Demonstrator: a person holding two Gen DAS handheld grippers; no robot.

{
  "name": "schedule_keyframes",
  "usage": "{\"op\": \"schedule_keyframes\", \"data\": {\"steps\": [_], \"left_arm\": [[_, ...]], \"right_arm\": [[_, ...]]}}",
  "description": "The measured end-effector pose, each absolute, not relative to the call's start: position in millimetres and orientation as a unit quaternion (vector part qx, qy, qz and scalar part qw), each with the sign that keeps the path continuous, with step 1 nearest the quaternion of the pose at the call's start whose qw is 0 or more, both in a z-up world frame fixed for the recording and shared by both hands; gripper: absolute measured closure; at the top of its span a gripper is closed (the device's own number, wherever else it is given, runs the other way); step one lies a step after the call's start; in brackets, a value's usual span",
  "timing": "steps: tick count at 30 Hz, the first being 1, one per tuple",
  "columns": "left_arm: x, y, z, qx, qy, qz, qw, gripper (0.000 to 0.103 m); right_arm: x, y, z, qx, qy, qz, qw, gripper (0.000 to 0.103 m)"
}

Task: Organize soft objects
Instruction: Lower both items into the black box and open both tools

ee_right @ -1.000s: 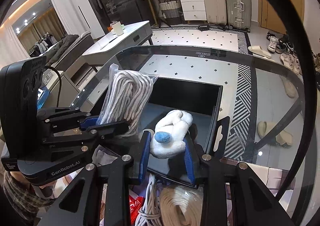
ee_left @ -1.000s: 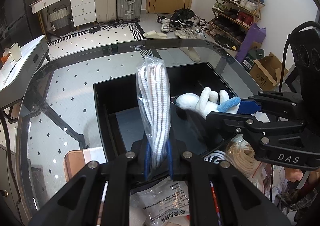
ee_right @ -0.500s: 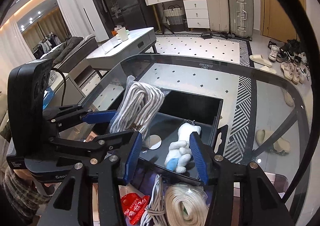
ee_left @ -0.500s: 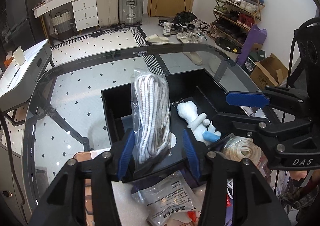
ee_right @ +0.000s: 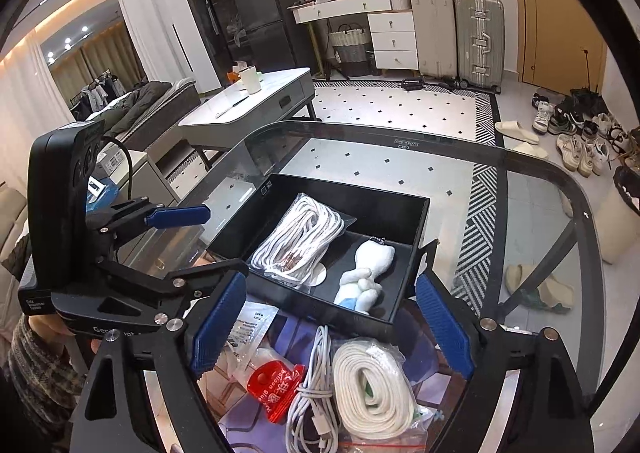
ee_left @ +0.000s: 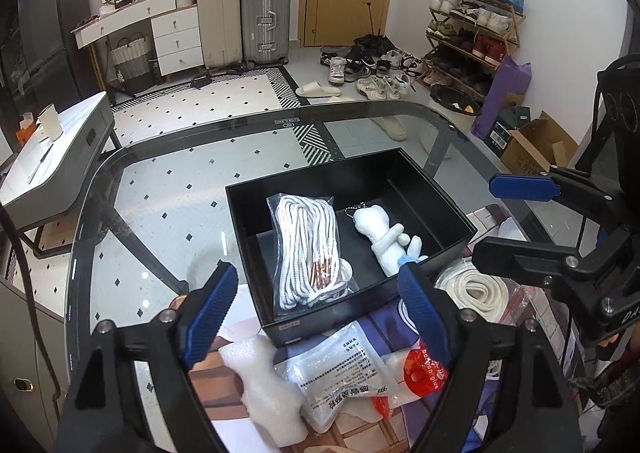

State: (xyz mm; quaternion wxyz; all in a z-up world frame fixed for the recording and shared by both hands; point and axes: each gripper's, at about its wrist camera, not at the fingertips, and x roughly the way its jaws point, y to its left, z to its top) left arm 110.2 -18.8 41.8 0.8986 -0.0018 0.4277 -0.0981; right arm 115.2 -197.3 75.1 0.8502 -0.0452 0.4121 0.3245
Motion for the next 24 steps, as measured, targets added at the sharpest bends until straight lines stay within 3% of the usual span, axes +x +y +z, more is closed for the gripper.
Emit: {"op": "schedule_keyframes", "data": {"steps": [1, 10, 24], "left_arm": [[108, -18, 43, -0.001, 0.427, -0.098, 0.899, 0.007], [86, -9, 48, -0.006, 0.418, -0.082, 0.905, 0.000], [63, 13, 27, -0.026, 0.434, -0.040, 0.900, 0.000]], "right_arm": [[114, -199, 75, -0.043, 0.413, 0.324, 0.850, 0.013], [96, -224, 70, -0.035, 0.419, 0.310, 0.853, 0.012], [77, -243, 61, -0.046, 0.423, 0.300, 0.854, 0.012]]}}
